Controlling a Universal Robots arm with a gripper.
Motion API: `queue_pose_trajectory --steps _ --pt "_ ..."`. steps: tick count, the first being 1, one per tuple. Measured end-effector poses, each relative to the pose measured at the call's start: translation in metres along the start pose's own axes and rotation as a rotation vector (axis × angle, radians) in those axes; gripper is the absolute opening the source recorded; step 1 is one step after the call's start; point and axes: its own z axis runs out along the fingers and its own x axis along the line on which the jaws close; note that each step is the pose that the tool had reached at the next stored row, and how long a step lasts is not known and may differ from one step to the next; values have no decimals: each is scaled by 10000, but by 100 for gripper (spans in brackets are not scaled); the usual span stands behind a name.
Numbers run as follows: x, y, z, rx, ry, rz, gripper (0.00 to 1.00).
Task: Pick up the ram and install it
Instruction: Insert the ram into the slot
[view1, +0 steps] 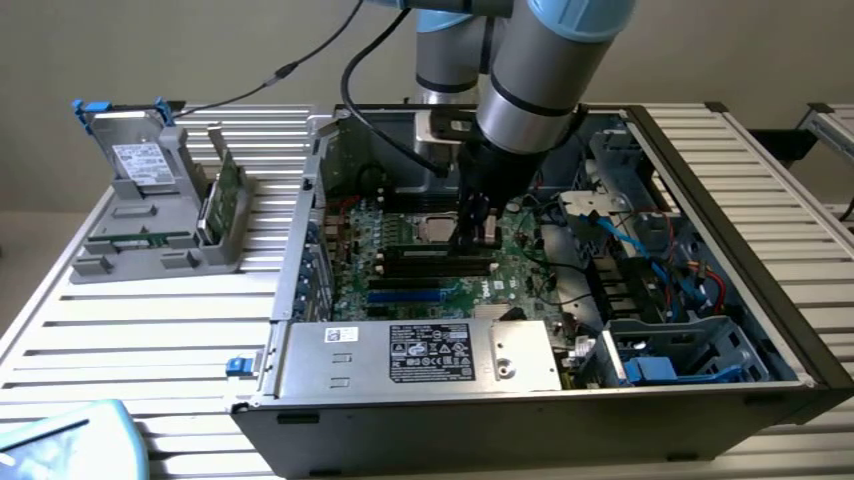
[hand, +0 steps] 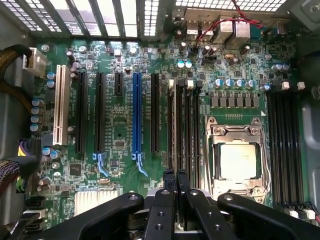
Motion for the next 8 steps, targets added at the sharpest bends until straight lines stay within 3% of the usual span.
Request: queue_pose_trajectory --steps 4,8 --pt "6 -12 67 1 -2 0 13" --pt "8 -12 67 -1 2 1 13"
